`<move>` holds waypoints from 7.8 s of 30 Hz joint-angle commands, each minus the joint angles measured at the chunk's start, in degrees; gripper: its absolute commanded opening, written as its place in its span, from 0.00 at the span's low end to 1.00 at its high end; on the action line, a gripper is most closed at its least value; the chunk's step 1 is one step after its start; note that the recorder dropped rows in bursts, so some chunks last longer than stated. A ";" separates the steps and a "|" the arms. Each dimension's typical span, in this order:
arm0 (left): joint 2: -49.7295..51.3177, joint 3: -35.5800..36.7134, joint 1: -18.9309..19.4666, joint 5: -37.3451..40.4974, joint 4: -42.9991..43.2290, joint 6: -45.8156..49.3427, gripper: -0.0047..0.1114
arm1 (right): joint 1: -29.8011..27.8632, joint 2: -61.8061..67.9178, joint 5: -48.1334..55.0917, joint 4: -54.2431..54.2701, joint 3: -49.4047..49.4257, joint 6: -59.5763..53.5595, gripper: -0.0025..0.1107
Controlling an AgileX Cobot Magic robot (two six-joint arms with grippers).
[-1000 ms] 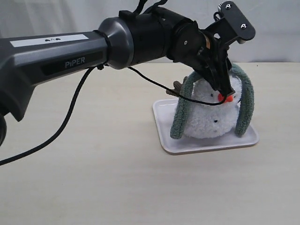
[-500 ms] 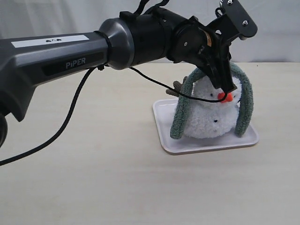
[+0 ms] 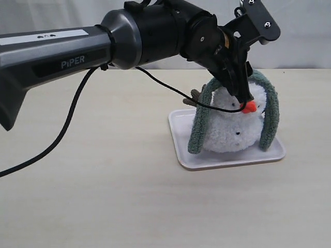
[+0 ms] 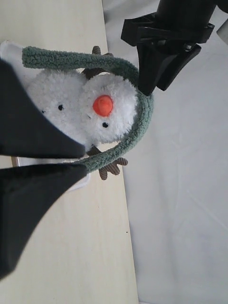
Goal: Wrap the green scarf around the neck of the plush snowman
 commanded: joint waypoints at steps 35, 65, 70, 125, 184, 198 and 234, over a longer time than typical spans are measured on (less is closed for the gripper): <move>4.47 0.00 1.75 -10.04 2.90 -3.09 0.40 | 0.00 0.10 0.31 -0.37 0.08 0.14 0.06; -21.41 19.27 1.40 11.96 -3.60 -12.60 0.24 | 0.00 0.10 -0.05 0.04 0.08 2.40 0.31; -29.80 32.59 1.40 1.09 -3.74 -13.91 0.24 | 0.00 0.10 -0.05 0.04 0.08 3.15 0.31; 5.99 23.39 17.83 2.22 -41.85 -13.97 0.47 | 0.00 0.10 -0.07 0.18 0.08 3.43 0.31; 11.23 11.97 13.12 22.66 0.34 -46.87 0.47 | 0.00 0.10 0.17 0.18 0.08 3.32 0.31; 9.96 11.97 18.59 26.42 1.41 -44.74 0.47 | 0.00 0.10 0.17 0.18 0.08 3.32 0.31; -18.04 29.46 18.69 19.23 0.12 -40.45 0.47 | 0.00 0.10 0.15 -0.03 0.08 3.32 0.31</move>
